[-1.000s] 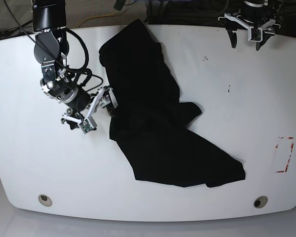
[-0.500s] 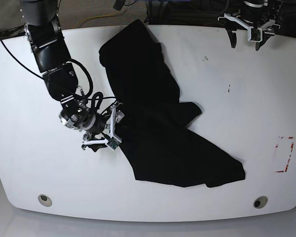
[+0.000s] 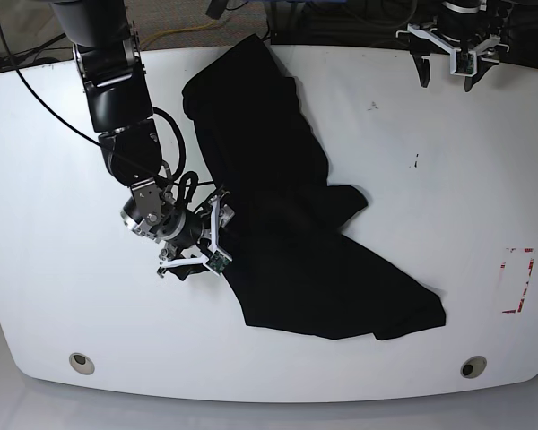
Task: Fold the T-shirt properly
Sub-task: 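Reach the right gripper down and grasp the black T-shirt's edge, then reach the left gripper to the shirt's bunched end and grasp it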
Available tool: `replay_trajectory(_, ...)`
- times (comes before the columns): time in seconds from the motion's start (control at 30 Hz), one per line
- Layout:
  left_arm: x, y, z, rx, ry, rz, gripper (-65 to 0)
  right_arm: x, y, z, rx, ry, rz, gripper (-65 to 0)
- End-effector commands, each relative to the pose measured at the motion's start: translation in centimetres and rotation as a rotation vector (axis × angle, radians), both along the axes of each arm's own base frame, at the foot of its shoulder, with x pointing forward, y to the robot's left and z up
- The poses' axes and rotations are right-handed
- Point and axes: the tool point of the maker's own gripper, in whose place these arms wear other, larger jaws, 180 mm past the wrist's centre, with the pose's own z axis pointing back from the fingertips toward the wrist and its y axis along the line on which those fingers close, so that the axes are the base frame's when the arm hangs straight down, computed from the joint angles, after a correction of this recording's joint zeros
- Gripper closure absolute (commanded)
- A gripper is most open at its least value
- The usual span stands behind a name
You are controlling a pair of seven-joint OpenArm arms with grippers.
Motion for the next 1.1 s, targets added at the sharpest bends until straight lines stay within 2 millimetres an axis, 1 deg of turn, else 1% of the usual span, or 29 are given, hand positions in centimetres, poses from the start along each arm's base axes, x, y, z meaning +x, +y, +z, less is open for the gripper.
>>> replay_trajectory(0.0, 0.2, 0.0, 0.7, 0.006, -0.028, -0.008, -42.8, 1.8, 0.4, 2.3, 0.013, -0.058, 0.014, -46.0)
replay_trajectory(0.07, 0.0, 0.1, 0.5, 0.006, -0.021, -0.005, -42.8, 1.6, 0.2, 1.4, 0.01, -0.034, 0.009, -46.0)
replay_trajectory(0.13, 0.0, 0.1, 0.4, 0.006, -0.018, -0.004, -42.8, 2.1, 0.0, 1.4, 0.012, -0.03, 0.002, -46.0)
replay_trajectory(0.2, 0.0, 0.1, 0.4, 0.006, -0.018, -0.004, -42.8, 2.1, -0.2, 0.9, 0.013, -0.017, -0.002, -46.0)
replay_trajectory(0.37, 0.0, 0.1, 0.4, 0.009, -0.018, -0.006, -42.8, 2.3, -0.2, 1.0, 0.035, -0.033, -0.004, -45.3)
replay_trajectory(0.43, -0.1, 0.1, 0.3, 0.007, -0.016, -0.007, -42.8, 2.3, -0.2, 1.0, 0.035, -0.032, -0.006, -40.4)
replay_trajectory(0.5, 0.0, 0.0, 0.3, 0.005, -0.017, -0.009, -42.8, 2.4, -0.2, 1.1, 0.038, -0.035, -0.005, -32.7)
replay_trajectory(0.6, 0.0, -0.4, 0.2, -0.005, -0.015, -0.015, -42.8, 2.7, -0.2, 1.5, 0.039, -0.045, -0.004, -14.7)
replay_trajectory(0.67, 0.1, -0.7, 0.2, -0.01, -0.017, -0.019, -42.8, 2.7, -0.2, 1.3, 0.036, -0.039, -0.005, -5.1)
replay_trajectory(0.7, 0.4, -1.2, 0.2, -0.021, -0.025, -0.027, -42.8, 2.7, -0.1, 1.2, 0.036, -0.038, -0.004, -1.9)
replay_trajectory(0.73, 0.9, -1.5, 0.3, -0.028, -0.036, -0.032, -42.8, 2.8, -0.1, 1.3, 0.035, -0.038, -0.004, -0.5)
replay_trajectory(0.8, 1.6, -2.3, 0.4, -0.046, -0.053, -0.049, -42.8, 3.4, -0.2, 2.1, 0.032, -0.054, -0.005, 0.0)
replay_trajectory(0.87, 1.9, -3.1, 0.0, -0.064, -0.035, -0.059, -42.8, 3.9, -0.2, 2.7, 0.032, -0.068, -0.006, 0.0)
replay_trajectory(1.0, 3.1, -4.6, -0.5, -0.093, -0.01, -0.078, -42.8, 5.6, -0.1, 6.0, 0.009, -0.133, -0.004, 0.0)
replay_trajectory(1.07, 3.5, -5.4, -0.7, -0.11, -0.004, -0.091, -42.8, 6.6, 0.6, 8.4, 0.005, -0.18, 0.002, 0.0)
